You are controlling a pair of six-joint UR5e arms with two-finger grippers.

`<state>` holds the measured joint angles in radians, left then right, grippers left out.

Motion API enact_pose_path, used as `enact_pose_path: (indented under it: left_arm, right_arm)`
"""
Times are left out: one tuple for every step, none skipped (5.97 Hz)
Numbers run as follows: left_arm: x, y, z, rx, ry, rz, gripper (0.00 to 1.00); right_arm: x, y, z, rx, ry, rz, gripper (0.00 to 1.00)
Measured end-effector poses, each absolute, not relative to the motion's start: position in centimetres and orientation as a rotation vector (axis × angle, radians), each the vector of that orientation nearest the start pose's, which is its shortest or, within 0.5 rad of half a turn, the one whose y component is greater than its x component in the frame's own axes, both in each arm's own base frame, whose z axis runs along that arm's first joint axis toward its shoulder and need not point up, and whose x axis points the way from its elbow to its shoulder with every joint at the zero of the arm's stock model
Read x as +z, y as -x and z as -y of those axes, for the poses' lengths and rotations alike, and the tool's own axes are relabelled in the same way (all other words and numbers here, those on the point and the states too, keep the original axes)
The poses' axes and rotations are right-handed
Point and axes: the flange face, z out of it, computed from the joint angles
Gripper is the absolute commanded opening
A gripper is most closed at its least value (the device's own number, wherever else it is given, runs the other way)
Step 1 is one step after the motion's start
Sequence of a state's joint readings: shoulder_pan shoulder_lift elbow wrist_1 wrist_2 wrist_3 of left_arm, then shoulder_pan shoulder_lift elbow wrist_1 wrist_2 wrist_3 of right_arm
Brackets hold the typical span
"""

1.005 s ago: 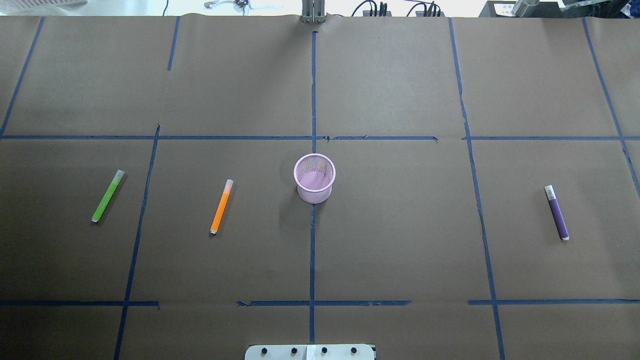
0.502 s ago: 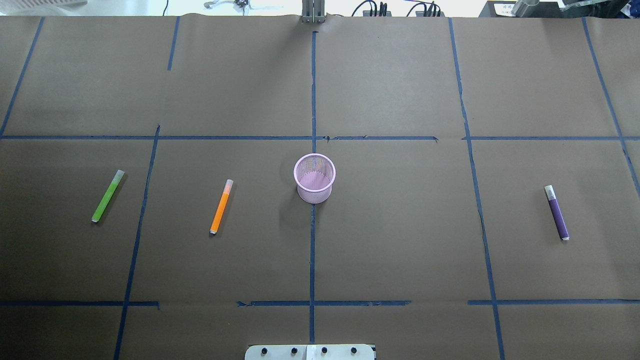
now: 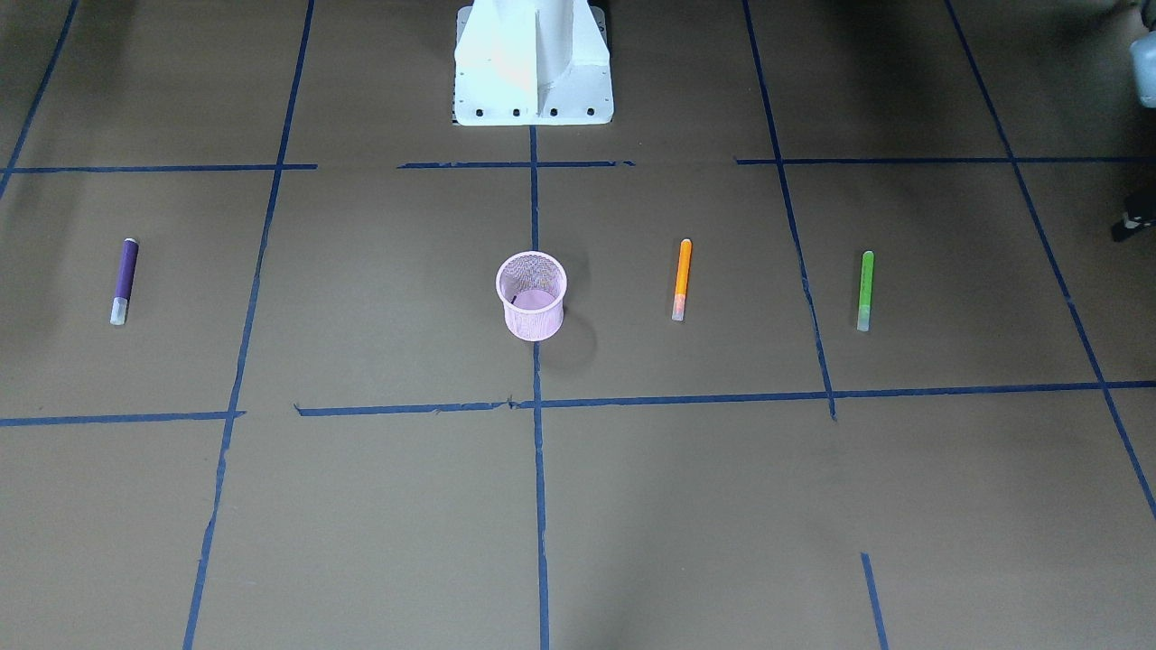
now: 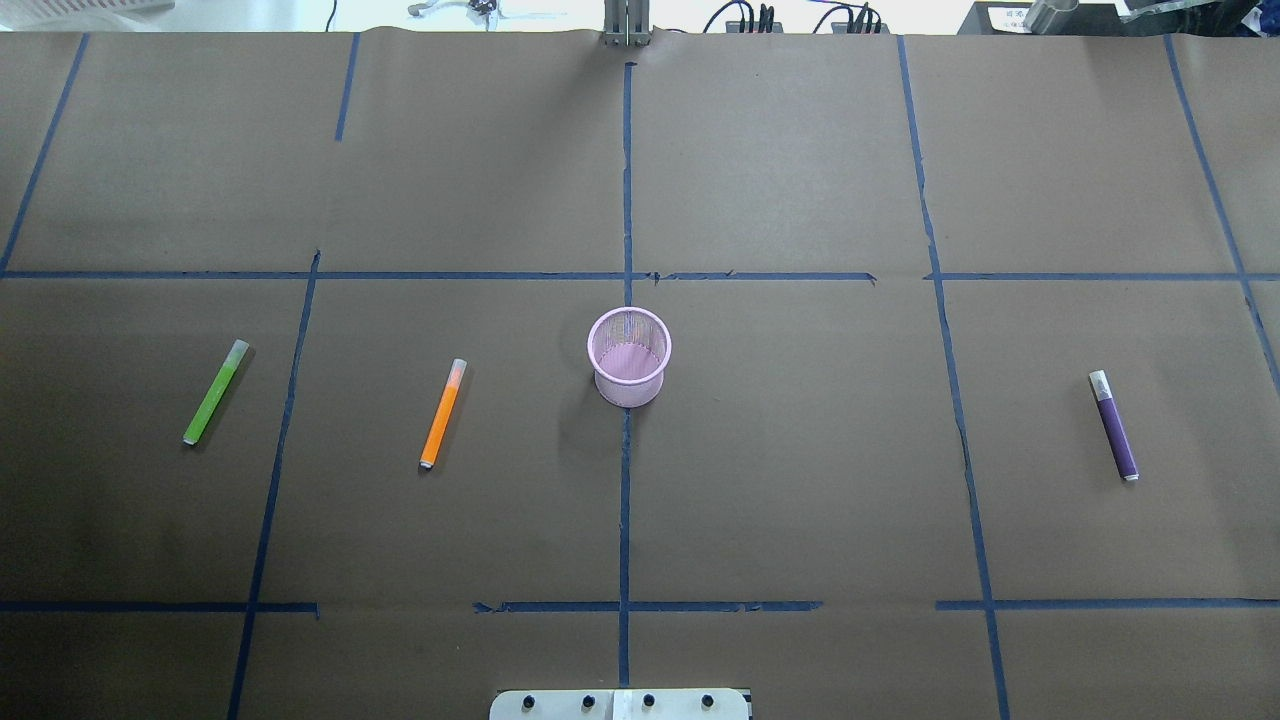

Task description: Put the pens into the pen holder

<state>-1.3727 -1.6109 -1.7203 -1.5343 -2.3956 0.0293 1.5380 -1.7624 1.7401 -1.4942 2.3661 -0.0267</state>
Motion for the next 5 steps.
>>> enact_pose_path:
  left_arm:
    - [54.3,-8.1,52.4,0.341,-0.079,-0.841,1.00]
    - [52.2,-12.6,53.0,0.396,-0.072,-0.847,1.00]
    - [50.9,-16.1,52.9,0.443,-0.064,-0.846,1.00]
    - [50.7,-18.1,52.6,0.471,-0.054,-0.841,1.00]
    - [50.7,-20.0,52.1,0.476,-0.027,-0.839,1.00]
  right_arm:
    - [65.3,-4.8,41.6,-0.079,-0.053,0.796,1.00]
    - [65.3,-4.8,41.6,-0.078,-0.053,0.796,1.00]
    - [65.3,-4.8,41.6,-0.078,-0.052,0.797,1.00]
    - [65.3,-4.8,41.6,-0.076,-0.051,0.798,1.00]
    - [65.4,-4.8,41.7,-0.075,-0.050,0.798,1.00]
